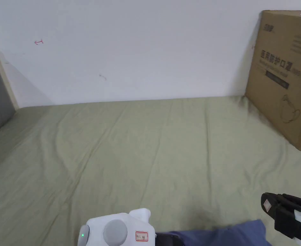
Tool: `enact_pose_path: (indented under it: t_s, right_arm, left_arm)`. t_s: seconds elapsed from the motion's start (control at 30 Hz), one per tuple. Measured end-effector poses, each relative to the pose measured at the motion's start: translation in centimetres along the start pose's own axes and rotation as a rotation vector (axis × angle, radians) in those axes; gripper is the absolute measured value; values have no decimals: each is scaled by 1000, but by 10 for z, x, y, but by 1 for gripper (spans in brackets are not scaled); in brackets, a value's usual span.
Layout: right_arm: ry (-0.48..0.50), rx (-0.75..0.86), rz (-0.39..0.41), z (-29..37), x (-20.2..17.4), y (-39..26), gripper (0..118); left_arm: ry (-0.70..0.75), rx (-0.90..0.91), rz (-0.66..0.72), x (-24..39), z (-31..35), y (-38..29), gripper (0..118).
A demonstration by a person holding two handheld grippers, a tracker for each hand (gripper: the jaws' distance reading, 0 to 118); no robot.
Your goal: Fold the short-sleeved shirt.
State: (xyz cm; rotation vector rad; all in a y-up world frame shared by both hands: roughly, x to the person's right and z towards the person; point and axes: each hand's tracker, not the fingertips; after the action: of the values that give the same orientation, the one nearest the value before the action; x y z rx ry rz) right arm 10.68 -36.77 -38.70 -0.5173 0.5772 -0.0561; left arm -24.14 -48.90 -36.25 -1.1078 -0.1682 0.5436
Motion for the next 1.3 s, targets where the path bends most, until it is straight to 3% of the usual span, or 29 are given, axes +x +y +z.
enact_pose_path:
  t_s: [0.2, 0.3, 0.33, 0.4, 0.43, 0.8, 0.93, 1.0, 1.13, 1.23, 1.3]
  right_arm:
    - [-13, -1, -24, 4, 16, -1, 0]
    - [-15, 2, -40, 2, 20, 0, 0]
    - [-15, 1, -48, 1, 22, 0, 0]
    - [-11, 2, -57, -1, 24, -1, 0]
    - [-10, 3, -57, -2, 25, -1, 0]
    - [-9, -15, -55, -4, 26, -3, 0]
    - [-5, -17, -61, -2, 26, -4, 0]
    - [0, -14, -50, -1, 27, -5, 0]
    - [-24, -19, -60, 0, 29, -3, 0]
    - [-21, -15, -70, 4, 29, 0, 0]
    - [-32, -15, -49, 5, 28, 0, 0]
  left_arm:
    - [-111, 111, 43, -5, 29, -4, 100]
    - [-20, 202, 4, -5, 64, -10, 97]
    - [29, 209, -3, -6, 70, -13, 89]
    - [89, 197, -25, -5, 76, -15, 22]
    - [92, 175, -38, -7, 72, -17, 0]
    - [97, -63, -109, 19, -44, -27, 0]
    - [104, -32, -85, 33, -31, -25, 0]
    - [14, -14, -98, 38, -20, -27, 0]
    - [-346, -46, -1, 40, 7, -28, 0]
    - [-389, 88, 28, 13, 49, -22, 0]
    - [-435, 153, 117, -25, 75, -16, 0]
